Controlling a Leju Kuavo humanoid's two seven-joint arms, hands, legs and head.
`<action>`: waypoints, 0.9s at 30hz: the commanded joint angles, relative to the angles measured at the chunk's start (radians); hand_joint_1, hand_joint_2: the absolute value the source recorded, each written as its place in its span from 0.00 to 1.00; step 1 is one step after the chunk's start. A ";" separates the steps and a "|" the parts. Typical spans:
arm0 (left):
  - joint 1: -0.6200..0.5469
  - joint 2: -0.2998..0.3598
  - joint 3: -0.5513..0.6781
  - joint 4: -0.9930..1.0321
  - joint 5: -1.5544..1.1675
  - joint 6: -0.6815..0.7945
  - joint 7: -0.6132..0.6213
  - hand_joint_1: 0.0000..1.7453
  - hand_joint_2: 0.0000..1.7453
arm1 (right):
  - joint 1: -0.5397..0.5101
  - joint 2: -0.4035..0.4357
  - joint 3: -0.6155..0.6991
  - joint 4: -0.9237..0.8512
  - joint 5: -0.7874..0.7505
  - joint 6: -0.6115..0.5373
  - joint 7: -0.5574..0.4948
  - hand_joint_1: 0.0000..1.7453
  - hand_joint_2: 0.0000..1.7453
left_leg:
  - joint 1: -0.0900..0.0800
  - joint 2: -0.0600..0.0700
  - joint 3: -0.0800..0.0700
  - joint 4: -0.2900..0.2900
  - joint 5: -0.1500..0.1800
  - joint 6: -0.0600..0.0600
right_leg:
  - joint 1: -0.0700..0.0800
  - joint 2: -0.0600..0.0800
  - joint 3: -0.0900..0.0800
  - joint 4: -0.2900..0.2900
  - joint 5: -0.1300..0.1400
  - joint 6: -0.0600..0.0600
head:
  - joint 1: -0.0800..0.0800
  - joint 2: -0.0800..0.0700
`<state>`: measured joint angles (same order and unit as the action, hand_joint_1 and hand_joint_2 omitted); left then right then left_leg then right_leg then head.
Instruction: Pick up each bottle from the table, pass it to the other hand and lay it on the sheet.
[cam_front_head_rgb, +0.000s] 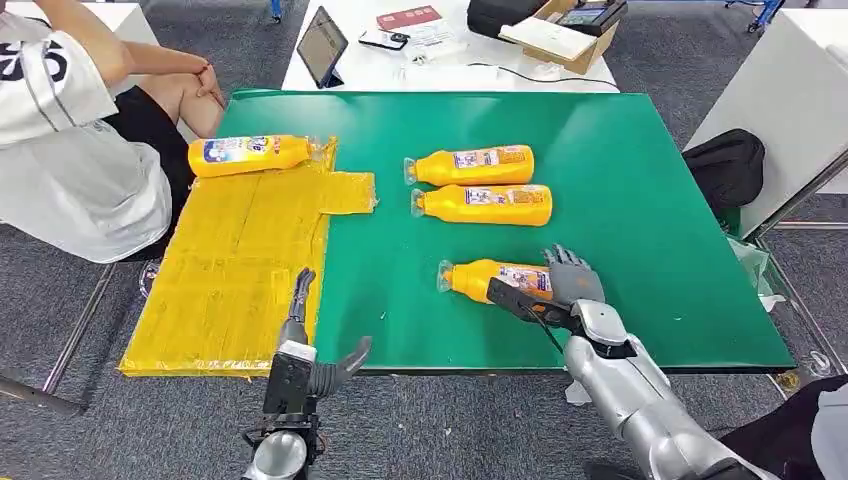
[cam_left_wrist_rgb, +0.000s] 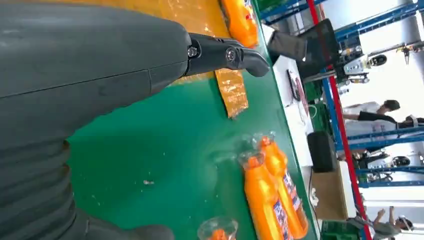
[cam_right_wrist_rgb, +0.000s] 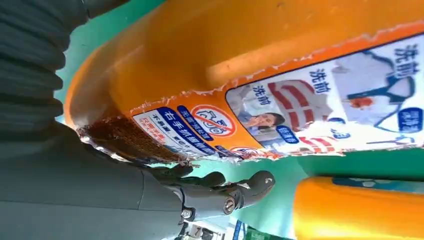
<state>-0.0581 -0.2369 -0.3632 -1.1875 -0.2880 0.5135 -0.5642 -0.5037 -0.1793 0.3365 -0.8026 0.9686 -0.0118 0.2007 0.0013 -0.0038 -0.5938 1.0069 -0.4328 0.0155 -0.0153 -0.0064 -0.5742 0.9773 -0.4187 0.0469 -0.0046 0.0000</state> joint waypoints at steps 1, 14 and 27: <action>-0.051 -0.006 -0.010 0.108 0.034 -0.017 -0.012 0.00 1.00 | 0.028 -0.025 0.023 0.119 -0.051 0.062 -0.024 0.35 1.00 | 0.001 -0.004 0.002 -0.002 0.001 -0.001 | 0.001 -0.004 0.004 -0.002 0.000 -0.002 | 0.000 0.000; -0.058 -0.005 -0.021 0.118 0.063 -0.017 -0.026 0.00 1.00 | 0.033 -0.022 0.011 0.128 -0.117 0.059 -0.057 1.00 1.00 | 0.001 -0.003 0.005 -0.002 0.000 -0.001 | 0.001 -0.003 0.006 -0.003 0.000 -0.002 | 0.000 0.000; -0.045 -0.002 -0.030 0.117 0.091 -0.022 -0.027 0.00 1.00 | 0.080 0.008 -0.017 0.066 -0.277 0.000 -0.191 1.00 1.00 | 0.001 -0.002 0.005 -0.002 0.000 -0.001 | 0.002 -0.002 0.006 -0.003 0.000 -0.001 | 0.000 0.000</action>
<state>-0.0799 -0.2525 -0.3704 -1.1261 -0.2106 0.4845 -0.5905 -0.5113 -0.2102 0.3368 -0.7733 0.8022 0.0370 0.1167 0.0015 -0.0036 -0.5912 1.0068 -0.4332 0.0154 -0.0150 -0.0063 -0.5720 0.9769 -0.4187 0.0469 -0.0046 0.0000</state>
